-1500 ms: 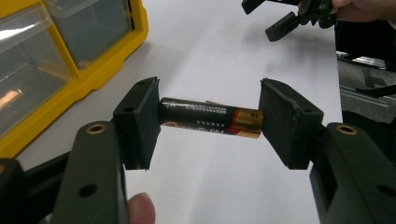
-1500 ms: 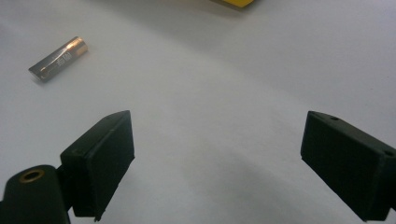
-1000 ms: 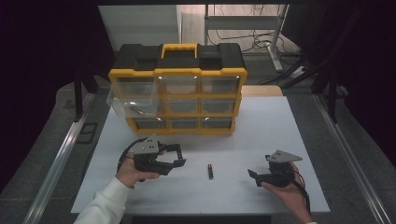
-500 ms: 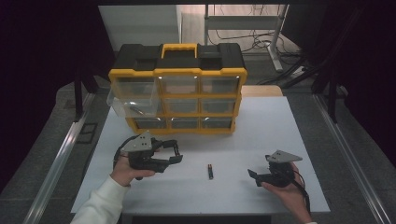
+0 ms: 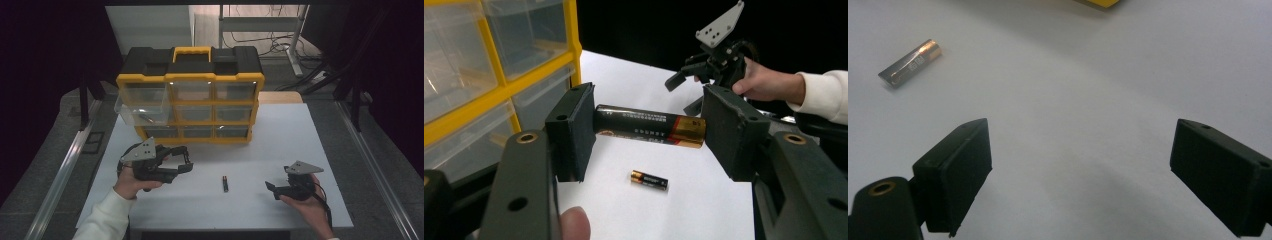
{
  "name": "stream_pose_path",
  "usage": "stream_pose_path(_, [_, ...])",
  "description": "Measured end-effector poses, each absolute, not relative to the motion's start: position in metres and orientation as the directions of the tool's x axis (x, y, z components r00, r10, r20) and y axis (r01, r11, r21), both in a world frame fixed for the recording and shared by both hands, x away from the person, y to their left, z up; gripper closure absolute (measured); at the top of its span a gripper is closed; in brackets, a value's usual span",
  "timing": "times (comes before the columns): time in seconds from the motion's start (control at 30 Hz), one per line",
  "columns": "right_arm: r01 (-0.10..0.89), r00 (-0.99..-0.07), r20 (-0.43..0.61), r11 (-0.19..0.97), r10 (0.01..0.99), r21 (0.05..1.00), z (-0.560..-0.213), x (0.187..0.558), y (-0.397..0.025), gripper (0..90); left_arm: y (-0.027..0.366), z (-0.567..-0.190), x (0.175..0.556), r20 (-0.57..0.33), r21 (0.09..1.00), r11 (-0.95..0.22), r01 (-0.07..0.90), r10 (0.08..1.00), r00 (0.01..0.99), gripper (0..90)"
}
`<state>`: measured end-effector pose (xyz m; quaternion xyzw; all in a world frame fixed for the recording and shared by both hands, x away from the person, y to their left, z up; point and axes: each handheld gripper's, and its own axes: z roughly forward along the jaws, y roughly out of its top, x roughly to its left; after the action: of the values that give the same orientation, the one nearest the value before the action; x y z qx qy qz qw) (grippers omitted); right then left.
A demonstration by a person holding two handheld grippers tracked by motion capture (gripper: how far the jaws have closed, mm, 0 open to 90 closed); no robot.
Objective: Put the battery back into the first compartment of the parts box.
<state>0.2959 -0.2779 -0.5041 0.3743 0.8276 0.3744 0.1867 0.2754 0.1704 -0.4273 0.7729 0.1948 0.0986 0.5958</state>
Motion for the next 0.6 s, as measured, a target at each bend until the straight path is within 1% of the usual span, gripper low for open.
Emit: stream_pose_path(0.6, [0.48,-0.65,-0.03,0.44,0.759,0.759,-0.504,0.296,-0.278,10.0,0.177,-0.413,0.269,-0.072,0.973,-0.17,0.157,0.426,0.902,40.8])
